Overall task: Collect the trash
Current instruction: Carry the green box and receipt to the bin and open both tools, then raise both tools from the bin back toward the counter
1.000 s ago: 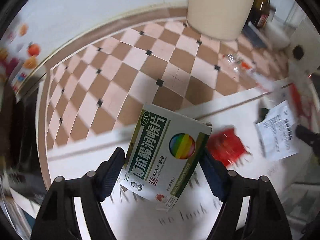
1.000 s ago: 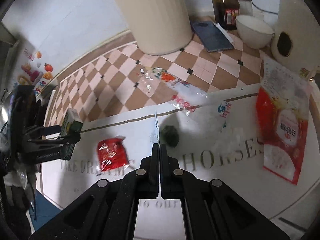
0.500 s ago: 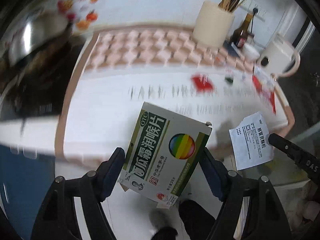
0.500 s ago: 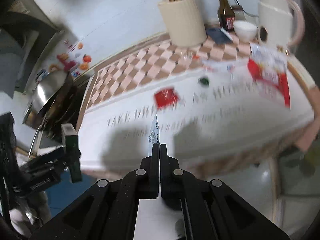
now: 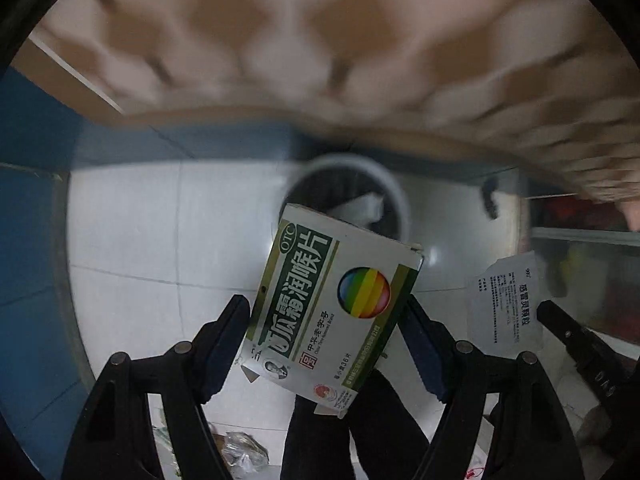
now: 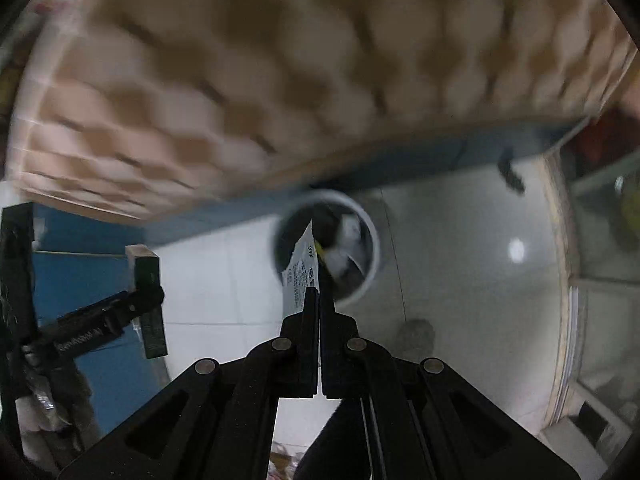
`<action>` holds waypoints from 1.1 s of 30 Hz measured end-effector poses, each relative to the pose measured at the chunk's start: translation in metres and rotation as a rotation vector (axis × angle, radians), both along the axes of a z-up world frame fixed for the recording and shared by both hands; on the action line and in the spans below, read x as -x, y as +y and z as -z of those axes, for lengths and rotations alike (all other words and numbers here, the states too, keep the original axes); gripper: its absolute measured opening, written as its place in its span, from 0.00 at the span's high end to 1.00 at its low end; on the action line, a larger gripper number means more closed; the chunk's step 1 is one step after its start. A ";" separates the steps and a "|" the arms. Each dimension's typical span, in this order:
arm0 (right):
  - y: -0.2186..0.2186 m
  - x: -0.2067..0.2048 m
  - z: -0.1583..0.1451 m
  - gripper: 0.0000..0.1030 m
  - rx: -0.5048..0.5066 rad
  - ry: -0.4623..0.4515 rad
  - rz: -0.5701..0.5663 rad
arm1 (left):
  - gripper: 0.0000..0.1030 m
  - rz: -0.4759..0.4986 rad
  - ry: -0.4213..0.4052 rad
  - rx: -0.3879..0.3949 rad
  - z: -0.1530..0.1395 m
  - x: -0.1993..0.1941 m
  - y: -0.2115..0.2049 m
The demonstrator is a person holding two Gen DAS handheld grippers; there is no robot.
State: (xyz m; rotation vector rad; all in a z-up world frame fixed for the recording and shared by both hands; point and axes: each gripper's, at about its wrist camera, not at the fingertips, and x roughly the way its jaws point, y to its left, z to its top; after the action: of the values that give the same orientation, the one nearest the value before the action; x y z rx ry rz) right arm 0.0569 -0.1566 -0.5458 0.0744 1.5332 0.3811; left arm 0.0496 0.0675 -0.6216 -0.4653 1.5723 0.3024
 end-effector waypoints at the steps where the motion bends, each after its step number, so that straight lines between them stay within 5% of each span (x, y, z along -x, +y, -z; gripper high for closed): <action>1: 0.000 0.000 0.036 1.00 0.017 0.012 -0.002 | 0.28 -0.004 0.022 0.008 0.027 -0.003 0.001; 6: 0.007 -0.008 0.172 1.00 0.052 0.067 -0.001 | 0.28 -0.002 0.101 0.032 0.152 -0.012 -0.003; 10: 0.018 -0.015 0.240 1.00 0.057 0.070 -0.026 | 0.28 0.032 0.128 0.043 0.204 -0.015 -0.010; 17: 0.036 -0.025 0.296 0.99 0.039 0.101 -0.041 | 0.25 0.009 0.109 0.066 0.217 -0.016 -0.001; 18: 0.038 -0.026 0.299 0.99 0.035 0.114 -0.042 | 0.22 0.007 0.104 0.046 0.214 -0.015 0.001; 19: 0.040 -0.025 0.301 0.99 0.031 0.128 -0.044 | 0.08 0.010 0.101 0.019 0.210 -0.015 0.002; 21: 0.041 -0.024 0.302 0.88 0.039 0.140 -0.054 | 0.00 0.013 0.098 -0.011 0.205 -0.014 0.004; 22: 0.041 -0.024 0.302 0.62 0.047 0.137 -0.057 | 0.00 0.011 0.099 -0.034 0.200 -0.013 0.006; 23: 0.042 -0.024 0.301 0.25 0.059 0.132 -0.058 | 0.00 0.005 0.098 -0.050 0.196 -0.011 0.008; 25: 0.041 -0.022 0.298 0.00 0.085 0.116 -0.063 | 0.00 -0.006 0.087 -0.083 0.187 -0.006 0.012; 33: 0.036 -0.011 0.261 0.00 0.185 0.032 -0.090 | 0.00 -0.028 0.063 -0.245 0.134 0.021 0.014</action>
State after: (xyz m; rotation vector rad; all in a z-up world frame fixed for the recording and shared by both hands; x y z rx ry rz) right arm 0.0682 -0.1202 -0.8070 -0.1345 1.6010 0.3086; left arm 0.0290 0.0811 -0.7551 -0.2896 1.5655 0.5293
